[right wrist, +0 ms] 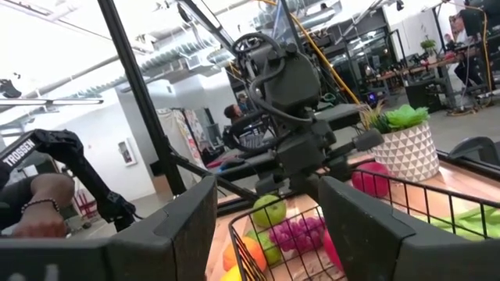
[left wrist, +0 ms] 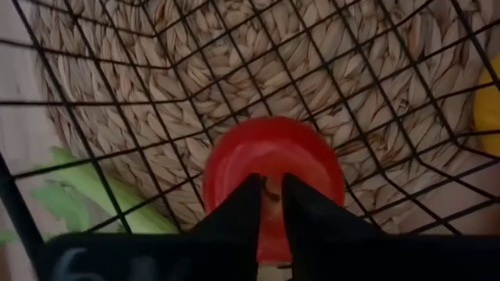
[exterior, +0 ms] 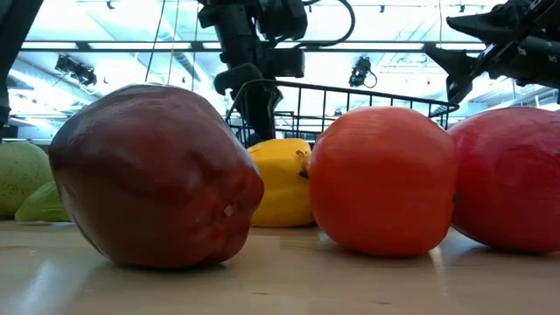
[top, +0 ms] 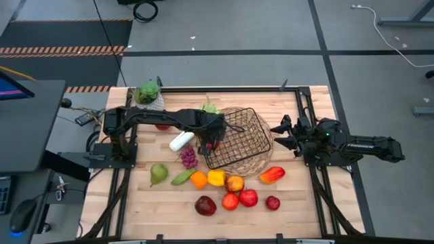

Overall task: Build produce basket
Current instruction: Put the red apple into the black wire basket, then put the green cucumber into the black wire basket

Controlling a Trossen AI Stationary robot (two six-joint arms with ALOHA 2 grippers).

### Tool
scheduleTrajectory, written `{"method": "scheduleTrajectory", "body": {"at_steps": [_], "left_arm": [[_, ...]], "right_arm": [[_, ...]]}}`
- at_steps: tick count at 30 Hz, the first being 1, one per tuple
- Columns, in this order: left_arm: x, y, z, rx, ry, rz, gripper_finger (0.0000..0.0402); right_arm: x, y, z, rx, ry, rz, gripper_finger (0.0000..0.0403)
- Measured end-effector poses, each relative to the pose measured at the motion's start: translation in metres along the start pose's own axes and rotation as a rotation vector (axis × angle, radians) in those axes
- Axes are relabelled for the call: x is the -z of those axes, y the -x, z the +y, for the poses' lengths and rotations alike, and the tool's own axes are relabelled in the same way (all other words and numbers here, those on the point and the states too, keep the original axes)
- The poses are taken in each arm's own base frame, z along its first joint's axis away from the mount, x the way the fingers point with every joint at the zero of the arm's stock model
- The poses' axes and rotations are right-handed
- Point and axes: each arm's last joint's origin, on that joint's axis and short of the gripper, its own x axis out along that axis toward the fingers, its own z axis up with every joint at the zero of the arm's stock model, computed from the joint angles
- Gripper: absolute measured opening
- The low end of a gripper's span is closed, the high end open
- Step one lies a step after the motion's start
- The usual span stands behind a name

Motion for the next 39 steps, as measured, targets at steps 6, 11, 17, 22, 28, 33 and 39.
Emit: {"method": "scheduleTrajectory", "body": {"at_steps": [6,11,17,22,28,33,39], "left_arm": [[0.001,0.007,-0.001,0.001,0.015,-0.003,0.0131],[0.002,0.026,-0.001,-0.005,0.052,-0.04,0.0178],[0.006,0.075,-0.001,-0.028,0.092,-0.154,0.0203],[0.021,0.119,0.0,-0.038,0.154,-0.216,0.0187],[0.043,0.148,-0.005,-0.017,0.219,-0.161,0.0164],[0.056,0.155,-0.022,0.029,0.253,-0.042,0.0148],[0.055,0.159,-0.048,0.07,0.255,-0.005,0.0134]], "right_arm": [[0.0,0.0,0.0,0.0,0.0,0.001,0.0231],[0.0,0.0,0.0,0.0,0.0,0.001,0.0231],[0.0,0.0,0.0,0.0,0.0,0.002,0.0231],[0.0,0.0,0.0,-0.002,0.0,0.001,0.0231],[0.001,0.0,0.0,0.0,-0.002,0.006,0.0231],[0.001,-0.001,-0.001,0.002,-0.004,0.012,0.0231],[0.002,-0.001,-0.001,0.005,-0.006,0.019,0.0231]]}}
